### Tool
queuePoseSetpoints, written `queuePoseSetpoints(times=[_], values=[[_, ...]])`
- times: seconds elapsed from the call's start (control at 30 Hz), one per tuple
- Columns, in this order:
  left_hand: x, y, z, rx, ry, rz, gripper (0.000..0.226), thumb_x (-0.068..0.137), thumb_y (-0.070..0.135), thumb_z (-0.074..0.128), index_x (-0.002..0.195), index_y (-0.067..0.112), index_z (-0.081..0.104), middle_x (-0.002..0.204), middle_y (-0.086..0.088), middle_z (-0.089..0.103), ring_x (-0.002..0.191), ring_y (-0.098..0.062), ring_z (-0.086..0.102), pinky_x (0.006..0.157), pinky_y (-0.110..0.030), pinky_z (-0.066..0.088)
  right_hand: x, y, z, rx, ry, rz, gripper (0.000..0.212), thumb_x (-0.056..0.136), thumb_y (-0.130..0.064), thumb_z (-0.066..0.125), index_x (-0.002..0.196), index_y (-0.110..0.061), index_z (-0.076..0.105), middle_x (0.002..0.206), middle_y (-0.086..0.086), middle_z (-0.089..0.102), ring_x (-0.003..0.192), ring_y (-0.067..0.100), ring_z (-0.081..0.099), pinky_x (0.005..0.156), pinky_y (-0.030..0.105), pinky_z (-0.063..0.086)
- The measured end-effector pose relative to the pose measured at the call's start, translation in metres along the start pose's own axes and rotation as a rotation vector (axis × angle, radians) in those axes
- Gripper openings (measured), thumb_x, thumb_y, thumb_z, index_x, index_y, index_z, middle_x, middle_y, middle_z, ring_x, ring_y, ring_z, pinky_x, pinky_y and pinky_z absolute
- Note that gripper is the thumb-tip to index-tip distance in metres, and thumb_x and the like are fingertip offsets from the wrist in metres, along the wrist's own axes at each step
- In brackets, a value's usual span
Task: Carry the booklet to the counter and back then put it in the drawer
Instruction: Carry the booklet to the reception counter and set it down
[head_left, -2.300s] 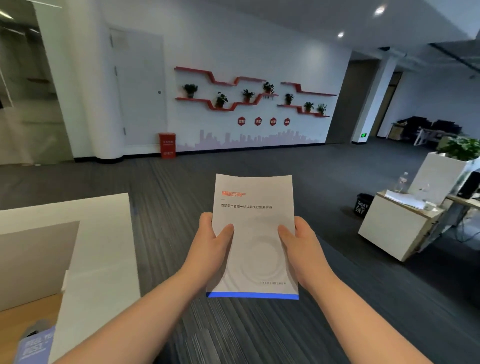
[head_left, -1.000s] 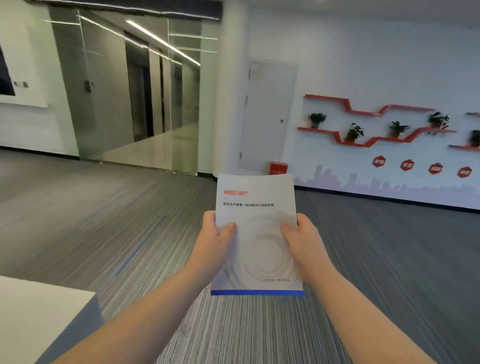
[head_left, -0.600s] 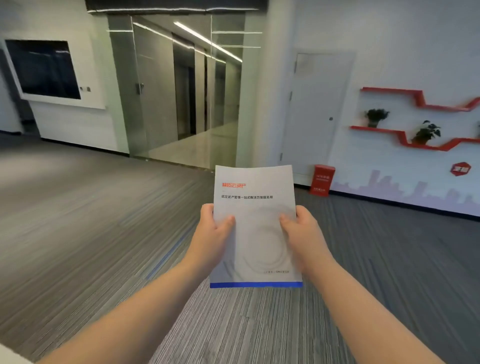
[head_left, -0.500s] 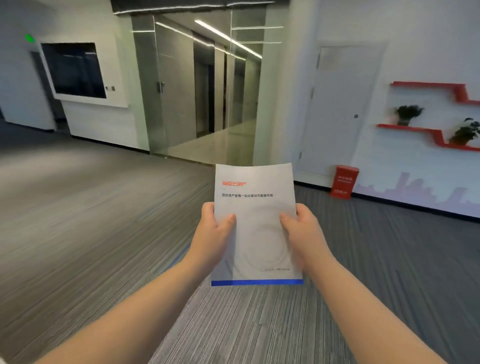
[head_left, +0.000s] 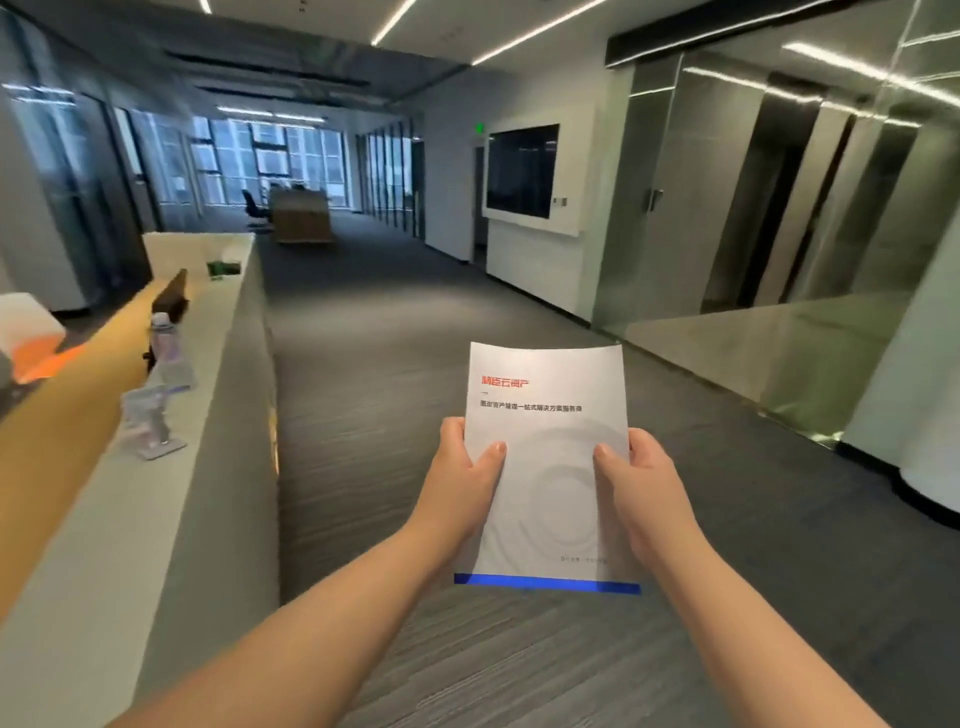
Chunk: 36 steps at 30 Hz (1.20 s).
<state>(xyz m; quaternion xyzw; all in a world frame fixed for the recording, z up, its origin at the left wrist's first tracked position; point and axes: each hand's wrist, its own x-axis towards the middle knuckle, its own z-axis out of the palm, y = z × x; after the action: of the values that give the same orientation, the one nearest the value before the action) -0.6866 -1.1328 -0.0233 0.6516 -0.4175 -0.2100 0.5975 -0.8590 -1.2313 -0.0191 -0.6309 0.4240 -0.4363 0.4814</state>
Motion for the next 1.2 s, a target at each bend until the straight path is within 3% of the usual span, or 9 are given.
queuePoseSetpoints(times=[0.27,0.4,0.53,0.67,0.8,0.93,1.0,1.13,1.2], values=[[0.131,-0.071,-0.091,0.024,0.329,-0.067,0.016,0.098,0.029,0.060,0.096,0.036,0.045,0.101,0.024,0.064,0.088,0.012,0.060,0.064,-0.016,0.043,0.139,0.001,0.170,0.067,-0.322,-0.063,0.013,0.101,-0.019,0.058,0.107,-0.029,0.065,0.109,-0.003,0.078,0.100,0.020,0.076,0.087,0.045,0.061],[0.192,-0.092,-0.145,-0.015,0.514,-0.094,0.017,0.097,0.028,0.061,0.098,0.034,0.045,0.105,0.019,0.066,0.084,0.011,0.063,0.058,-0.010,0.046,0.200,-0.015,0.263,0.057,-0.462,-0.103,0.015,0.101,-0.019,0.058,0.101,-0.034,0.064,0.102,-0.011,0.078,0.086,0.005,0.076,0.069,0.027,0.057],[0.227,-0.102,-0.204,-0.018,0.657,-0.133,0.015,0.100,0.030,0.059,0.100,0.035,0.045,0.108,0.016,0.067,0.098,-0.009,0.067,0.076,-0.033,0.055,0.237,-0.035,0.351,0.037,-0.612,-0.152,0.012,0.101,-0.022,0.057,0.108,-0.029,0.063,0.105,-0.008,0.076,0.090,0.011,0.072,0.066,0.027,0.050],[0.226,-0.114,-0.259,0.040,0.845,-0.171,0.021,0.100,0.033,0.058,0.115,0.032,0.045,0.114,0.016,0.064,0.103,-0.009,0.066,0.081,-0.036,0.057,0.239,-0.048,0.431,0.062,-0.808,-0.164,0.014,0.101,-0.022,0.057,0.112,-0.027,0.064,0.106,-0.008,0.077,0.094,0.014,0.074,0.074,0.034,0.058],[0.200,-0.125,-0.299,0.085,1.065,-0.189,0.014,0.100,0.030,0.058,0.101,0.038,0.046,0.107,0.023,0.065,0.091,0.005,0.066,0.065,-0.019,0.050,0.220,-0.052,0.500,0.100,-1.035,-0.207,0.011,0.099,-0.022,0.058,0.106,-0.026,0.065,0.103,-0.005,0.078,0.093,0.015,0.076,0.079,0.037,0.061],[0.172,-0.129,-0.315,0.154,1.280,-0.240,0.015,0.099,0.034,0.058,0.110,0.038,0.047,0.105,0.026,0.067,0.088,0.009,0.067,0.064,-0.017,0.049,0.198,-0.053,0.556,0.148,-1.255,-0.282,0.010,0.094,-0.023,0.057,0.094,-0.030,0.064,0.086,-0.017,0.078,0.073,-0.003,0.072,0.058,0.015,0.054],[0.163,-0.129,-0.314,0.191,1.386,-0.269,0.018,0.098,0.036,0.057,0.114,0.034,0.047,0.108,0.023,0.068,0.092,0.003,0.068,0.068,-0.023,0.050,0.190,-0.053,0.577,0.179,-1.364,-0.283,0.009,0.093,-0.022,0.058,0.096,-0.028,0.063,0.087,-0.013,0.078,0.075,0.000,0.073,0.063,0.020,0.055],[0.161,-0.125,-0.297,0.241,1.581,-0.325,0.011,0.098,0.036,0.057,0.105,0.037,0.048,0.104,0.021,0.069,0.078,0.010,0.066,0.056,-0.010,0.047,0.186,-0.056,0.602,0.197,-1.542,-0.320,0.009,0.095,-0.018,0.060,0.098,-0.026,0.057,0.094,-0.006,0.078,0.083,0.011,0.076,0.070,0.033,0.057],[0.165,-0.121,-0.287,0.250,1.671,-0.351,0.012,0.097,0.036,0.058,0.104,0.037,0.048,0.106,0.019,0.069,0.088,0.000,0.070,0.068,-0.021,0.054,0.189,-0.060,0.607,0.202,-1.622,-0.357,0.009,0.096,-0.018,0.059,0.100,-0.027,0.057,0.100,-0.003,0.077,0.086,0.012,0.075,0.069,0.030,0.057]])
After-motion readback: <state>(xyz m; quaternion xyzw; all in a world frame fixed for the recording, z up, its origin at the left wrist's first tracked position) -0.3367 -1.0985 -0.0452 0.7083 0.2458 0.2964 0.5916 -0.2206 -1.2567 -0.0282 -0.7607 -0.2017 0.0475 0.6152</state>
